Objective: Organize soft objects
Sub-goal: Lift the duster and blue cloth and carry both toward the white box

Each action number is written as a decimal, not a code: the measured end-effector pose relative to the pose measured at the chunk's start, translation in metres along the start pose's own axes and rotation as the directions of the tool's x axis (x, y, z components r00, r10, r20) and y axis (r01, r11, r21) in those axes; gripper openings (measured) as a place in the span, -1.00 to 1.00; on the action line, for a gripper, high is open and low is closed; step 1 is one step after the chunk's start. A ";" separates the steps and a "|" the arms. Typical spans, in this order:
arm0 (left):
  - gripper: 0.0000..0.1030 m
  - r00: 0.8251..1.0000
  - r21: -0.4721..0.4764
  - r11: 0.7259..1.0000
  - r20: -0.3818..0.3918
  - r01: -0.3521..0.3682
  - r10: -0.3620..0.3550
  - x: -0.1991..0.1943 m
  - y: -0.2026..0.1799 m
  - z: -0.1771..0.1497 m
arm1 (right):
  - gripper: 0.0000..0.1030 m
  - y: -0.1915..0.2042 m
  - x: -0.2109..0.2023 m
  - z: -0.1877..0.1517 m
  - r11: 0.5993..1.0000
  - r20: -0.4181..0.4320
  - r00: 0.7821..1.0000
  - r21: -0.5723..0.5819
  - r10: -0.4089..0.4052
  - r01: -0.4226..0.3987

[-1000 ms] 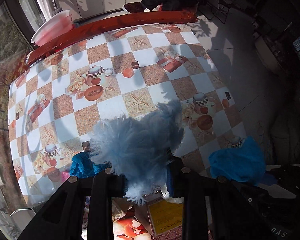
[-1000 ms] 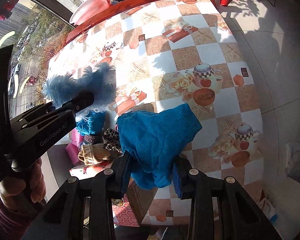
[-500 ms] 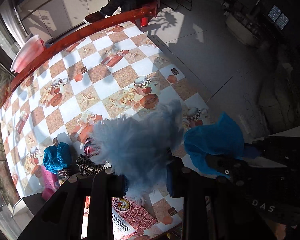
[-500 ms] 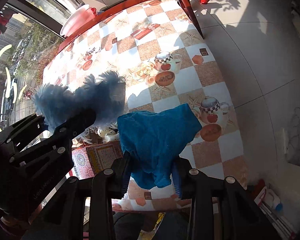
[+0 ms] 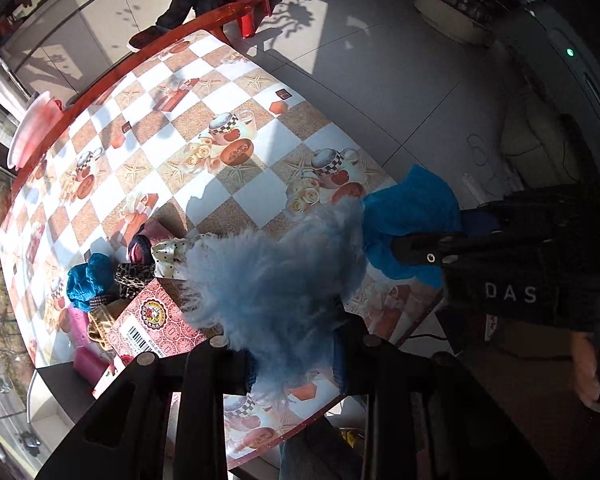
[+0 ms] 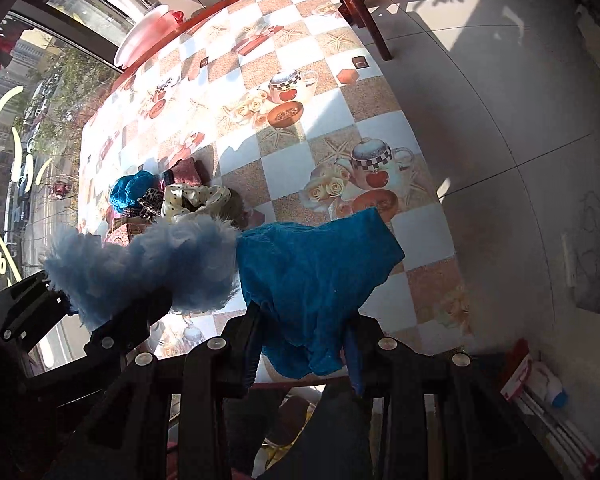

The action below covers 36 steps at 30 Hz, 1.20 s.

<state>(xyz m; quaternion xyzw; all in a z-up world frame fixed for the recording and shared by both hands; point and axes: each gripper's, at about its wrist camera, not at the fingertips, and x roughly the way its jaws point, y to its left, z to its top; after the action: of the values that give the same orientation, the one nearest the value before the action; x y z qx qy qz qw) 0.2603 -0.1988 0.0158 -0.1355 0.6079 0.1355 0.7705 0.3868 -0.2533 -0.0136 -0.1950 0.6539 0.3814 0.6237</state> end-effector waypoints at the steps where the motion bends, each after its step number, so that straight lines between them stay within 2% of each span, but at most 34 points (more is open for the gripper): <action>1: -0.39 1.000 -0.001 1.000 -0.006 0.000 0.000 0.000 -0.003 -0.004 | -0.29 -0.001 0.001 -0.003 1.000 -0.005 1.000 -0.004 0.004 -0.004; 6: -0.39 0.999 -0.018 1.000 -0.024 -0.022 0.022 0.000 -0.014 -0.026 | -0.29 -0.001 0.006 -0.014 0.998 -0.037 0.999 -0.057 0.013 -0.015; 11: -0.39 0.998 -0.084 0.996 -0.039 -0.042 0.039 0.000 -0.017 -0.058 | -0.29 0.003 0.015 -0.026 0.992 -0.078 0.997 -0.122 0.021 -0.030; 19: -0.39 0.996 -0.171 0.981 -0.013 -0.092 0.091 -0.021 0.008 -0.104 | -0.29 0.041 0.032 -0.050 0.970 -0.150 0.988 -0.236 0.022 -0.058; 24: -0.39 0.991 -0.230 0.964 -0.031 -0.134 0.131 -0.030 0.044 -0.144 | -0.29 0.081 0.049 -0.069 0.956 -0.195 0.980 -0.279 0.034 -0.089; 30: -0.39 0.982 -0.337 0.924 -0.014 -0.183 0.190 -0.053 0.109 -0.184 | -0.29 0.145 0.064 -0.088 0.928 -0.226 0.973 -0.354 0.039 -0.120; 36: -0.39 0.970 -0.451 0.864 -0.025 -0.225 0.240 -0.065 0.168 -0.231 | -0.29 0.208 0.071 -0.095 0.888 -0.206 0.978 -0.446 0.022 -0.114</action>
<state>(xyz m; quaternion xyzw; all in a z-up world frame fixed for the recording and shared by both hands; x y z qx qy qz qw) -0.0249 -0.1320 0.0195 -0.2338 0.5597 0.3665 0.7056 0.1614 -0.1765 -0.0353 -0.3489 0.6106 0.5246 0.4797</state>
